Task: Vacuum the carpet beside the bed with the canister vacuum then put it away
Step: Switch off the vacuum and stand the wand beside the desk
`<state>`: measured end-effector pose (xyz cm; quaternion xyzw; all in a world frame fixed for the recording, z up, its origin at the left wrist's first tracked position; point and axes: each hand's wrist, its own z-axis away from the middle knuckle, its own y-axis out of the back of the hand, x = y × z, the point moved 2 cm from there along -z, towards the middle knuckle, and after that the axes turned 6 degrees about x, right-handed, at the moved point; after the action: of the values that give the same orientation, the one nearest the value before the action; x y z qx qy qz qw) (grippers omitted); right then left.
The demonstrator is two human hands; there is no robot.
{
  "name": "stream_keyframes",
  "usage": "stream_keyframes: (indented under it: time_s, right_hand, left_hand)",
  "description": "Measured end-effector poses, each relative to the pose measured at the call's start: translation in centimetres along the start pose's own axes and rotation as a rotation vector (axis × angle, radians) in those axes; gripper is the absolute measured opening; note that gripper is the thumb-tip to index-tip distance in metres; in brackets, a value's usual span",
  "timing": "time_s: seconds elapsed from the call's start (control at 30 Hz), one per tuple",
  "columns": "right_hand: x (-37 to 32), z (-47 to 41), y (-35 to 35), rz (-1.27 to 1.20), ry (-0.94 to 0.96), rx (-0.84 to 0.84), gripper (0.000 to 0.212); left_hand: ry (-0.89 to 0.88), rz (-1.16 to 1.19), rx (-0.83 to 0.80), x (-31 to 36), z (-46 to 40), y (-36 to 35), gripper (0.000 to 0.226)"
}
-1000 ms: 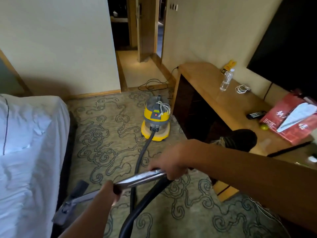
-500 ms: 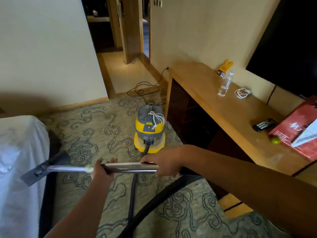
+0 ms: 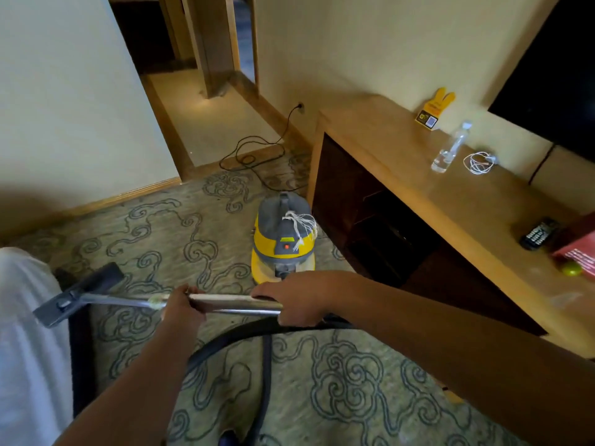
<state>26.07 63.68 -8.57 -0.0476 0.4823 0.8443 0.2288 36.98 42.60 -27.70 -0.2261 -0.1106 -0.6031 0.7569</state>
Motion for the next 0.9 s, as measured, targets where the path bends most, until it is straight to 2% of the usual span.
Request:
stream_keyframes:
  time_s: [0.13,0.27,0.37,0.47,0.53,0.63,0.67,0.73,0.8,0.9]
  right_hand:
    - [-1.6,-5.6,2.4,-0.034,-0.036,0.024,0.064]
    - [-1.3,-10.2,3.6,-0.141,-0.081,0.009,0.068]
    - [0.2,-12.8,3.1,-0.238,-0.094,-0.002,0.072]
    - [2.7,-14.8,1.8,-0.387,-0.126,-0.006,0.073]
    - [4.8,-16.8,0.9,-0.44,-0.139,0.01,0.069]
    - [8.7,-21.0,-0.7,-0.451,-0.155,0.028,0.054]
    - [10.2,-22.4,-1.4,-0.489,-0.186,0.014,0.05]
    - [13.3,-24.8,-2.9,-0.617,-0.246,-0.019,0.045]
    - [17.1,-26.9,-4.2,-0.742,-0.304,0.057,0.036]
    - [23.2,-30.3,-6.5,-0.709,-0.4,0.283,0.051]
  left_hand:
    - [-0.05,-0.172,-0.001,4.9,-3.0,-1.7,0.032]
    - [-0.053,-0.137,-0.019,8.4,-6.2,-3.8,0.03]
    - [-0.123,-0.18,-0.025,9.2,-8.2,-5.0,0.028]
    - [-0.143,-0.095,0.005,9.5,-9.9,-6.7,0.025]
    - [-0.157,-0.067,0.037,9.3,-12.0,-7.8,0.043]
    - [-0.168,-0.097,0.076,7.4,-14.9,-9.6,0.023]
    - [-0.186,-0.125,0.106,6.5,-15.9,-9.9,0.014]
    - [-0.211,-0.121,0.128,5.0,-17.6,-10.9,0.01]
    - [-0.213,-0.092,0.137,3.4,-19.3,-12.0,0.011]
    - [-0.281,-0.034,0.212,1.5,-21.4,-13.2,0.025]
